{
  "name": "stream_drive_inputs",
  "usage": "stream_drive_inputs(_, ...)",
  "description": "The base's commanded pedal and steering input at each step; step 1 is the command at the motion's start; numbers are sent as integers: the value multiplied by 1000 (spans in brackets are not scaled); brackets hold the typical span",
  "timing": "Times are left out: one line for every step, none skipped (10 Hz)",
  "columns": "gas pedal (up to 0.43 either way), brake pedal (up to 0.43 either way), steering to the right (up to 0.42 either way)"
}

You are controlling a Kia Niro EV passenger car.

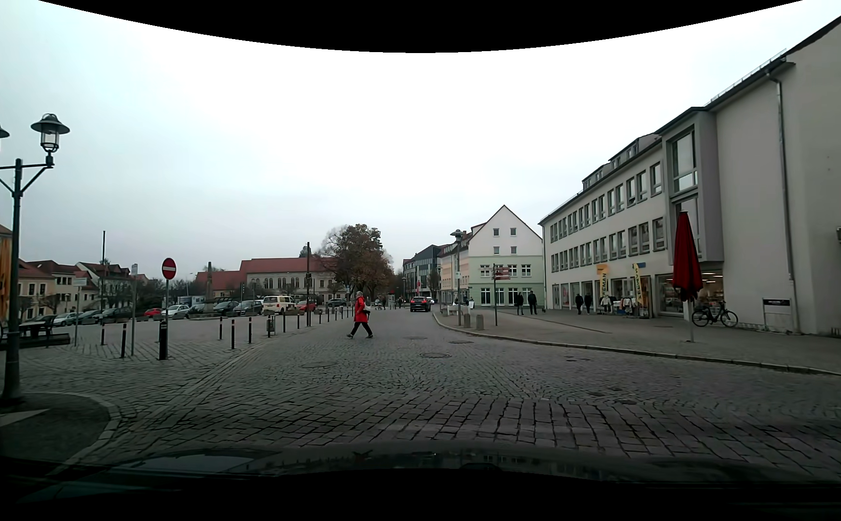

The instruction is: Follow the waypoints while adhering to traffic rules and regulations

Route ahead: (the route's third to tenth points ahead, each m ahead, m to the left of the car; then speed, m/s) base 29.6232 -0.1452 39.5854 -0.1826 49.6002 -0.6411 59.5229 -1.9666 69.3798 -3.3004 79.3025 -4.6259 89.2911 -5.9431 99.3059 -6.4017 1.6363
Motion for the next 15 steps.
stream_drive_inputs(0,244,30)
stream_drive_inputs(0,274,25)
stream_drive_inputs(0,280,25)
stream_drive_inputs(0,280,25)
stream_drive_inputs(0,250,25)
stream_drive_inputs(0,177,25)
stream_drive_inputs(0,61,25)
stream_drive_inputs(0,0,23)
stream_drive_inputs(0,0,16)
stream_drive_inputs(0,0,11)
stream_drive_inputs(0,0,11)
stream_drive_inputs(0,0,10)
stream_drive_inputs(20,0,10)
stream_drive_inputs(130,0,10)
stream_drive_inputs(150,0,9)
